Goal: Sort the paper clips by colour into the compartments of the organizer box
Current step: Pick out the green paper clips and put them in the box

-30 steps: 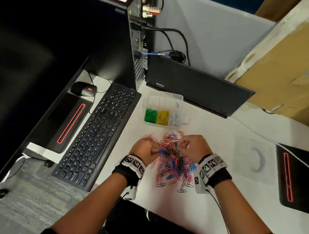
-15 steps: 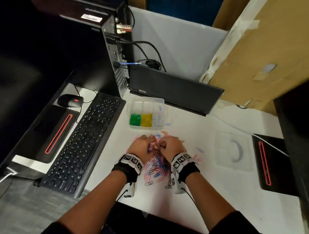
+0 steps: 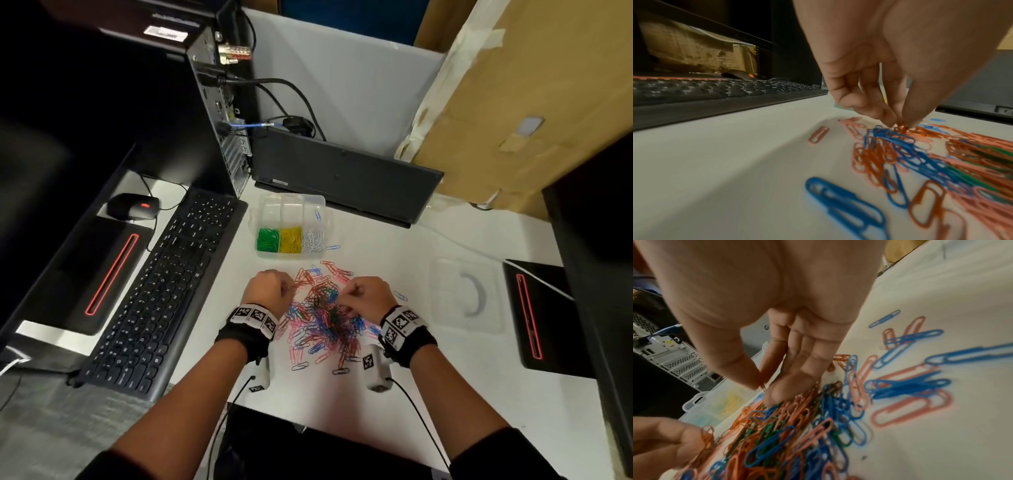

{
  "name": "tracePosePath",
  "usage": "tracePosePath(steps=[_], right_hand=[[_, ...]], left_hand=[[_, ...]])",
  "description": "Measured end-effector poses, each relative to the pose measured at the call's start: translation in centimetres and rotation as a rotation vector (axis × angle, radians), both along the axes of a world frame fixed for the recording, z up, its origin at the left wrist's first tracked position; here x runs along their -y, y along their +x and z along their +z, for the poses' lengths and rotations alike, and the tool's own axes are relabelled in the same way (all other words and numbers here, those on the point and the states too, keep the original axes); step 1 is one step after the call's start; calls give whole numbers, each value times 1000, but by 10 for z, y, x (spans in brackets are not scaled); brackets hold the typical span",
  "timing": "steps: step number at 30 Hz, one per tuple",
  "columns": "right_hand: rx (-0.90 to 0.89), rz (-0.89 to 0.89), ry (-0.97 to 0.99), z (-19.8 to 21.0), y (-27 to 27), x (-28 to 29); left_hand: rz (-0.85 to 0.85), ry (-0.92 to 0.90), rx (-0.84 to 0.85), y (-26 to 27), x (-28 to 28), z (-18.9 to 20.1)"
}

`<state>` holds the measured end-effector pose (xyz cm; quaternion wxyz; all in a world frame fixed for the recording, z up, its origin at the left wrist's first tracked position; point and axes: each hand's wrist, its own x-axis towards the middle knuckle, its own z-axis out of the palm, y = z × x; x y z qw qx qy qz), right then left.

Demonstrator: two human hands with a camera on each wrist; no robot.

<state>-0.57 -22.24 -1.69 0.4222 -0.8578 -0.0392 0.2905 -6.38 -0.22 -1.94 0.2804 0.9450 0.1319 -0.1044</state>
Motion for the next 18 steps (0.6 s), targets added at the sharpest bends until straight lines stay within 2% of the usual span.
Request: tracePosePath(steps=[3, 7, 11, 14, 18], right_hand=[[75, -20, -94, -2, 1, 4], [199, 93, -228, -1, 1, -1], [369, 215, -347, -6, 9, -20], [385, 285, -386, -12, 14, -30], [354, 293, -375, -16, 17, -33]], left_hand=[[-33, 25, 14, 0, 0, 1], [-164, 14, 32, 0, 20, 6], [23, 18, -46, 4, 36, 6], [41, -15, -115, 8, 41, 7], [89, -71, -159, 10, 42, 6]])
